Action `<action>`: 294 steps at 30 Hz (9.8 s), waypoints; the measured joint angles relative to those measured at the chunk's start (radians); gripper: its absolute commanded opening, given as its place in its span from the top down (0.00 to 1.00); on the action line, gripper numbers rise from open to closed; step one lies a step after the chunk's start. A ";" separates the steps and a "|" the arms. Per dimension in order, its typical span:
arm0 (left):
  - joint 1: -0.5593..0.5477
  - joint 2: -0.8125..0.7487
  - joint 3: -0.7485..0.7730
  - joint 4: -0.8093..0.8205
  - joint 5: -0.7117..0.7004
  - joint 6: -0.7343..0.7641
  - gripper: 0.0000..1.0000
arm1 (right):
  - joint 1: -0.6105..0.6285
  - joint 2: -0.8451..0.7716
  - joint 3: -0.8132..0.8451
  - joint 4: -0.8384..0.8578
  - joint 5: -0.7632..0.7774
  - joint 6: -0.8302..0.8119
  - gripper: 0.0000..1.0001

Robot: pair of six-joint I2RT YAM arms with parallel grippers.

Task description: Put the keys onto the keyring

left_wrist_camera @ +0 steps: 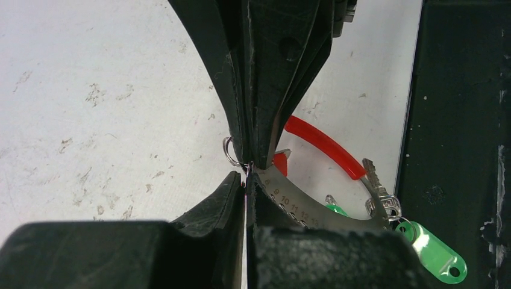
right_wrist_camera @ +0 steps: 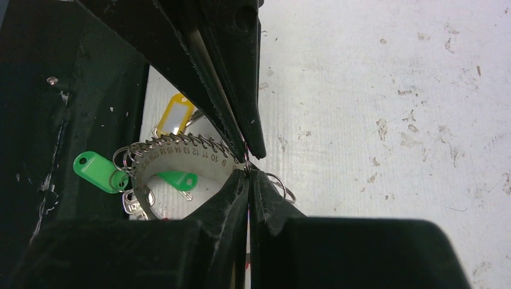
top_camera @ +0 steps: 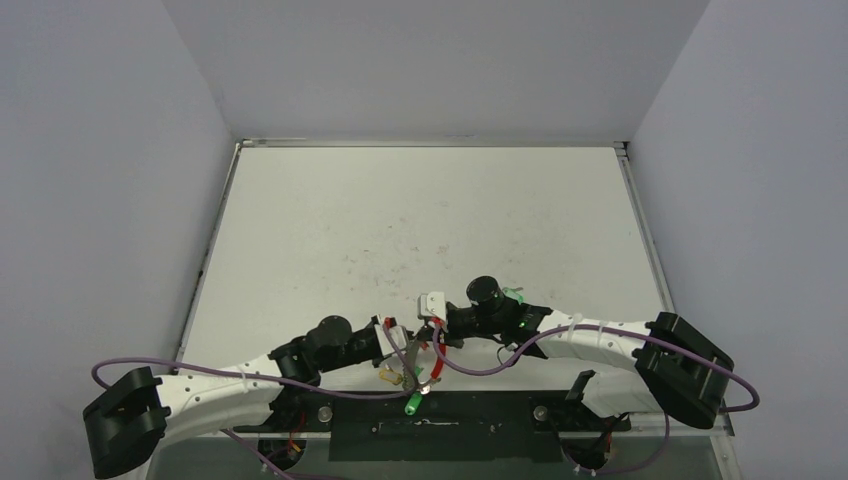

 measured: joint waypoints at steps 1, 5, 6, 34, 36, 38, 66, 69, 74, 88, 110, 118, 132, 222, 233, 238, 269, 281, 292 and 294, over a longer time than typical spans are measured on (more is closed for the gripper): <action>0.000 0.002 0.000 0.001 0.002 0.000 1.00 | 0.000 0.000 0.002 -0.004 0.002 0.000 1.00; 0.000 0.005 0.002 0.008 0.003 -0.002 1.00 | 0.003 -0.013 0.003 -0.014 0.019 0.008 0.55; 0.000 0.005 0.002 0.007 0.001 -0.005 1.00 | 0.004 -0.023 0.003 -0.011 0.027 0.018 0.41; 0.000 -0.417 -0.144 0.243 -0.075 -0.193 1.00 | -0.409 -0.227 0.133 -0.390 0.651 0.698 0.20; 0.000 -0.417 -0.144 0.233 -0.078 -0.196 1.00 | -0.441 -0.174 0.155 -0.454 0.667 0.714 0.26; 0.000 -0.414 -0.143 0.222 -0.082 -0.199 1.00 | -0.455 -0.111 0.180 -0.517 0.681 0.724 0.34; 0.000 -0.348 -0.121 0.195 -0.111 -0.215 1.00 | -0.448 0.213 0.321 -0.758 0.751 0.737 1.00; 0.000 -0.348 -0.121 0.194 -0.111 -0.217 1.00 | -0.448 0.211 0.321 -0.758 0.743 0.731 1.00; 0.000 -0.357 -0.121 0.171 -0.113 -0.223 1.00 | -0.448 0.171 0.325 -0.778 0.704 0.701 1.00; 0.000 -0.347 -0.080 0.095 -0.118 -0.288 1.00 | -0.387 -0.037 0.361 -0.785 0.428 0.549 1.00; 0.000 -0.307 -0.077 0.061 -0.109 -0.299 1.00 | -0.102 -0.072 0.429 -0.730 0.039 0.400 1.00; 0.000 -0.265 -0.068 0.061 -0.095 -0.298 1.00 | -0.020 -0.040 0.490 -0.727 0.041 0.387 1.00; 0.000 -0.252 -0.054 0.063 -0.072 -0.296 1.00 | 0.006 0.046 0.548 -0.755 0.091 0.362 1.00; 0.001 -0.354 -0.055 0.068 0.064 -0.296 1.00 | 0.034 -0.185 0.219 -0.353 -0.080 -0.172 0.70; 0.002 -0.347 -0.055 0.070 0.063 -0.290 1.00 | 0.026 -0.144 0.222 -0.361 -0.112 -0.196 1.00; 0.002 -0.349 -0.055 0.069 0.063 -0.288 0.91 | 0.022 -0.139 0.243 -0.392 -0.117 -0.197 1.00; 0.001 -0.211 0.074 -0.111 0.119 -0.101 0.67 | 0.021 0.138 0.728 -1.112 0.004 -0.050 1.00; 0.001 -0.275 0.074 -0.122 0.100 -0.110 0.66 | 0.003 0.140 0.711 -1.022 0.027 0.035 1.00; 0.001 -0.359 0.074 -0.229 0.045 -0.121 0.64 | -0.018 0.144 0.697 -0.989 0.026 0.071 1.00; 0.001 -0.354 0.074 -0.229 0.046 -0.127 0.63 | -0.019 0.144 0.697 -0.986 0.022 0.071 1.00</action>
